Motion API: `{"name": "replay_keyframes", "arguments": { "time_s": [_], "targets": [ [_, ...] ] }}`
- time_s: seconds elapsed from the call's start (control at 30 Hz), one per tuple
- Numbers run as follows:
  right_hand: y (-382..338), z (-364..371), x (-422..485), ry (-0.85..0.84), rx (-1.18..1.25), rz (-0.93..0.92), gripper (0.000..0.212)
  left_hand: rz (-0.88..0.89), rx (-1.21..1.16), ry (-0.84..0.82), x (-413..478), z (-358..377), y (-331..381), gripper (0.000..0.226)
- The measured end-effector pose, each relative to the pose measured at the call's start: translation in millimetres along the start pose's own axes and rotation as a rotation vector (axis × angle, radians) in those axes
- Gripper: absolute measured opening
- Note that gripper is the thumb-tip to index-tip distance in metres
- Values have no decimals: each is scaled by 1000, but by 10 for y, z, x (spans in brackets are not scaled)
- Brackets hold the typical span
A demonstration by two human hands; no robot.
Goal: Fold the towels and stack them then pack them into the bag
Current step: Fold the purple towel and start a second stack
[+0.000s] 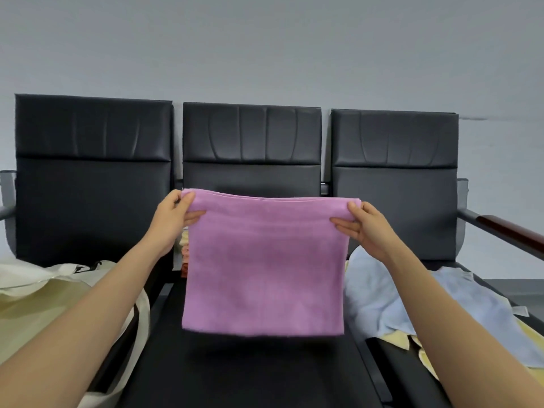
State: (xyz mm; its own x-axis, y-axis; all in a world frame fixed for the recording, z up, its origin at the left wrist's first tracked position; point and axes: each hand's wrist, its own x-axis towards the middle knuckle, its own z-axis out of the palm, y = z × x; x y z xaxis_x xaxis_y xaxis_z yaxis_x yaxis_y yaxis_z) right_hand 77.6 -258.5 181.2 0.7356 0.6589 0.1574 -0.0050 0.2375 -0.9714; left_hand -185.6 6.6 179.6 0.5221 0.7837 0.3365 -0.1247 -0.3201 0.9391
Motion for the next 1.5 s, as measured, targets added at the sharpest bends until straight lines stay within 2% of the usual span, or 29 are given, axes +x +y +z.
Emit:
{"name": "replay_keyframes", "arguments": {
  "time_s": [0.13, 0.27, 0.4, 0.6, 0.7, 0.8, 0.93, 1.07, 1.27, 1.4, 1.5],
  "targets": [
    [-16, 39, -12, -9, 53, -57, 18, 57, -49, 33, -63, -38, 3, 22],
    [135, -13, -108, -27, -91, 68, 17, -7, 108, 36, -295, -161, -227, 27],
    [280, -114, -312, -88, -253, 272, 30, -130, 289, -54, -566, -216, -413, 33],
    [527, -324, -646, -196, -372, 537, 23, -413, 384, -294, -871, -288, -597, 15],
    [742, -402, -721, -204, -395, 624, 20, -566, 437, -378, -982, -242, -814, 22],
    [1007, -433, -716, -169, -417, 678, 15, -654, 461, -376, -1035, -165, -1076, 36],
    [1326, -432, -606, -108, -554, 682, 22, -694, 536, -324, -1027, -49, -1312, 34],
    [1443, -347, -413, -8, -657, 612, 17, -681, 572, -234, -844, -32, -1441, 32],
    [1634, -238, -206, 3, -788, 583, 25, -712, 592, -171, -660, 2, -1642, 35],
    [1914, -260, -189, 52, -777, 600, 19, -724, 700, -164, -722, 78, -1852, 31],
    [1998, -299, -199, 96, -740, 593, 17, -626, 797, -131, -749, 64, -1947, 29]
  ]
}}
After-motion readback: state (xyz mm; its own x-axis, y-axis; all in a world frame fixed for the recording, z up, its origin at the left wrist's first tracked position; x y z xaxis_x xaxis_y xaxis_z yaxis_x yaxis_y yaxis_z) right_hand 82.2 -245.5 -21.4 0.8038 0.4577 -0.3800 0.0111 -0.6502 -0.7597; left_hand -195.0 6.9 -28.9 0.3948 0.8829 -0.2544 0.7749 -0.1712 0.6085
